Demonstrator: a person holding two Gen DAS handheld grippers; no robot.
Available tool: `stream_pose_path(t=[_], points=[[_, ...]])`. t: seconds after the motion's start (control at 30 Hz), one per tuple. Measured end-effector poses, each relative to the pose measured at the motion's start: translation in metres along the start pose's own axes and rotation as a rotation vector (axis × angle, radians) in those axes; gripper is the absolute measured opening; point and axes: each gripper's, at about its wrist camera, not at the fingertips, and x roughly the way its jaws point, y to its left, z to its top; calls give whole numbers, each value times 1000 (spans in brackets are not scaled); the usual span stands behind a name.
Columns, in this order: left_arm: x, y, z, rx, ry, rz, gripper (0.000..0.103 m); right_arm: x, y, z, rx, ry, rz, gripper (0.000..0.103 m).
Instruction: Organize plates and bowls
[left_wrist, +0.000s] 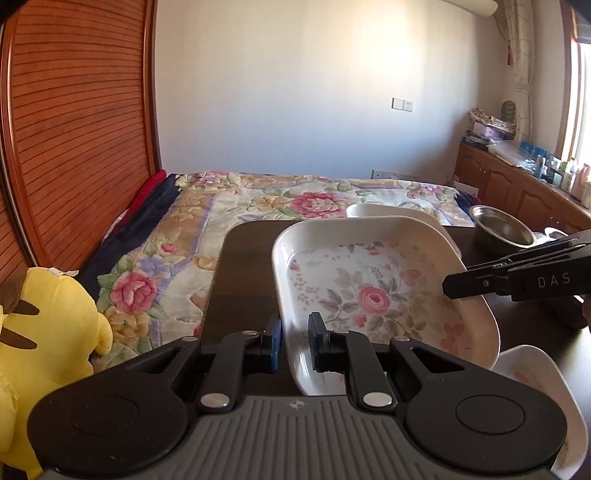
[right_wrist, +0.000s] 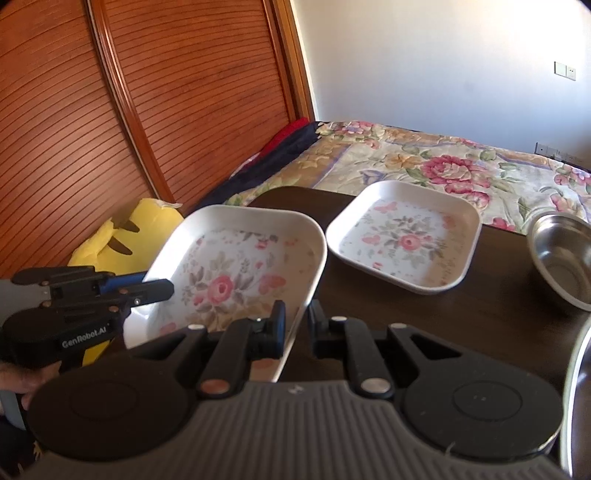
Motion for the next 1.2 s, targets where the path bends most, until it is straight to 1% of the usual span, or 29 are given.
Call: stream_pose_path(t=[0.27,0.63,0.83,1.2], points=[[-22,-26,-3,26,-19,-14,16,-28,-7,-14,9,-31,-11,14],[-44,-60,-22,45,-13,-35,16,-55,-19,-48,23,-41,-23,14],[-50,-72,-32,44,-2,-44,16,-63,-25,-64,39,-36,-24,14],[-55,-85,-48,45,22,-53,16,-69,-27,-82,59,-33,-21,15]])
